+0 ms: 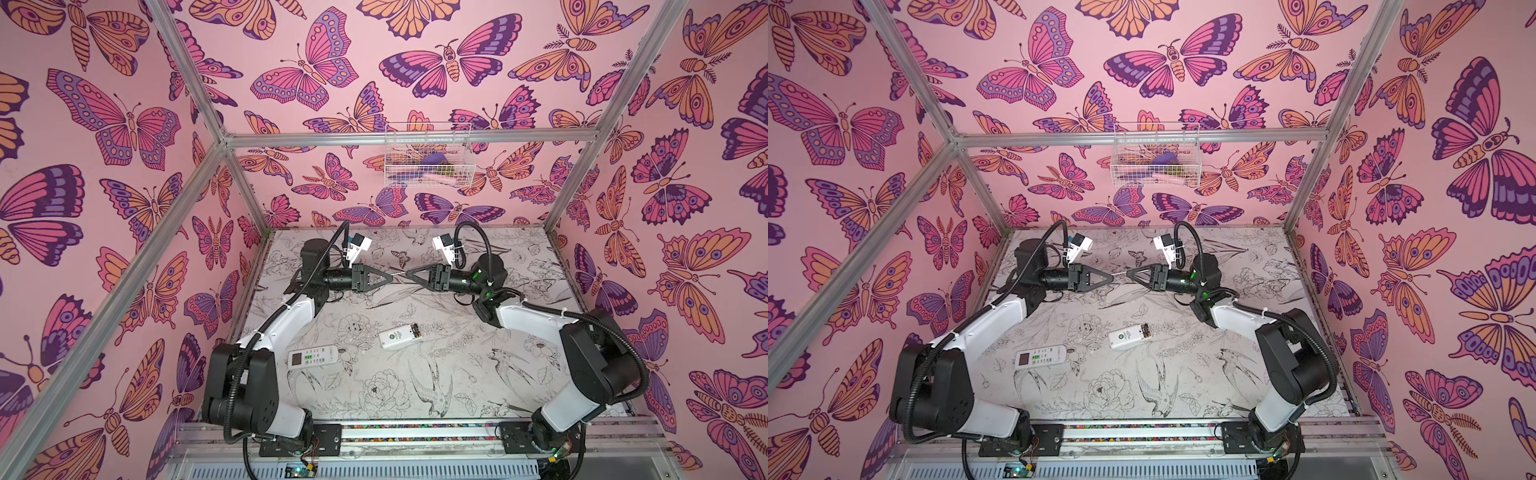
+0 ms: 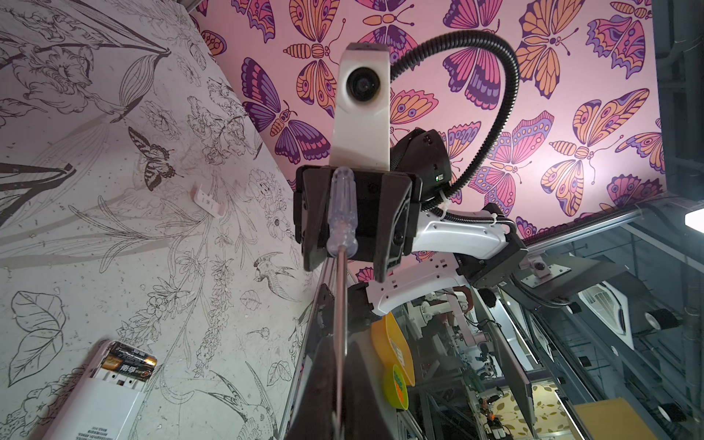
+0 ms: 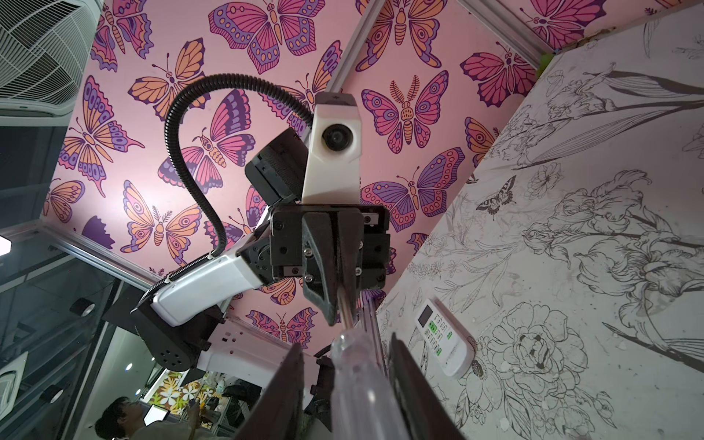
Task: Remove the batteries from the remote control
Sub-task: 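Raise the screwdriver with the left gripper while the right gripper regrasps its handle, then open the left gripper off the shaft while the right gripper draws the screwdriver away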
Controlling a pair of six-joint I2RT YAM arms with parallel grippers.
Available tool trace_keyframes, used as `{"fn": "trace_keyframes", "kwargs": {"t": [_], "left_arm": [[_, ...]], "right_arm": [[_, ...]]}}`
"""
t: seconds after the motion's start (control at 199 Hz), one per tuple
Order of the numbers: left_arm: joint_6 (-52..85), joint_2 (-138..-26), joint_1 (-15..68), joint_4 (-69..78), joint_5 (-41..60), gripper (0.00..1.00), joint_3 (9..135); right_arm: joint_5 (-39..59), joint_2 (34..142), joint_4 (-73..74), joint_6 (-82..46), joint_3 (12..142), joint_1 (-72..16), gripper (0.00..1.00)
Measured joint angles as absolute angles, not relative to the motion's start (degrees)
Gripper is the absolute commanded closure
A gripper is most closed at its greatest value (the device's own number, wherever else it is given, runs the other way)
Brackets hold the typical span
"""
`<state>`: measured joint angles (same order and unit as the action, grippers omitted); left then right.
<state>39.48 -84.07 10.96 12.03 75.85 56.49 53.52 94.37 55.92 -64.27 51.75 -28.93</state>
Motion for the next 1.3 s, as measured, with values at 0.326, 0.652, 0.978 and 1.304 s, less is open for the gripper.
{"fn": "trace_keyframes", "kwargs": {"t": [0.326, 0.652, 0.978, 1.304], "left_arm": [[38.3, -83.7, 10.9, 11.9, 76.0, 1.00, 55.5], [36.6, -82.9, 10.4, 11.5, 76.1, 1.00, 54.7], [36.3, -82.6, 10.4, 11.1, 75.9, 1.00, 54.2], [35.8, -82.6, 10.4, 10.6, 76.6, 0.91, 54.2]], "right_arm": [[53.7, 94.7, 56.1, -64.2, 51.7, -29.0, 0.84], [54.2, 94.8, 56.0, -64.2, 51.7, -29.0, 0.75], [53.6, 94.8, 55.9, -64.1, 51.7, -28.9, 0.67], [54.7, 95.1, 56.7, -64.3, 51.7, -28.9, 0.96]]}}
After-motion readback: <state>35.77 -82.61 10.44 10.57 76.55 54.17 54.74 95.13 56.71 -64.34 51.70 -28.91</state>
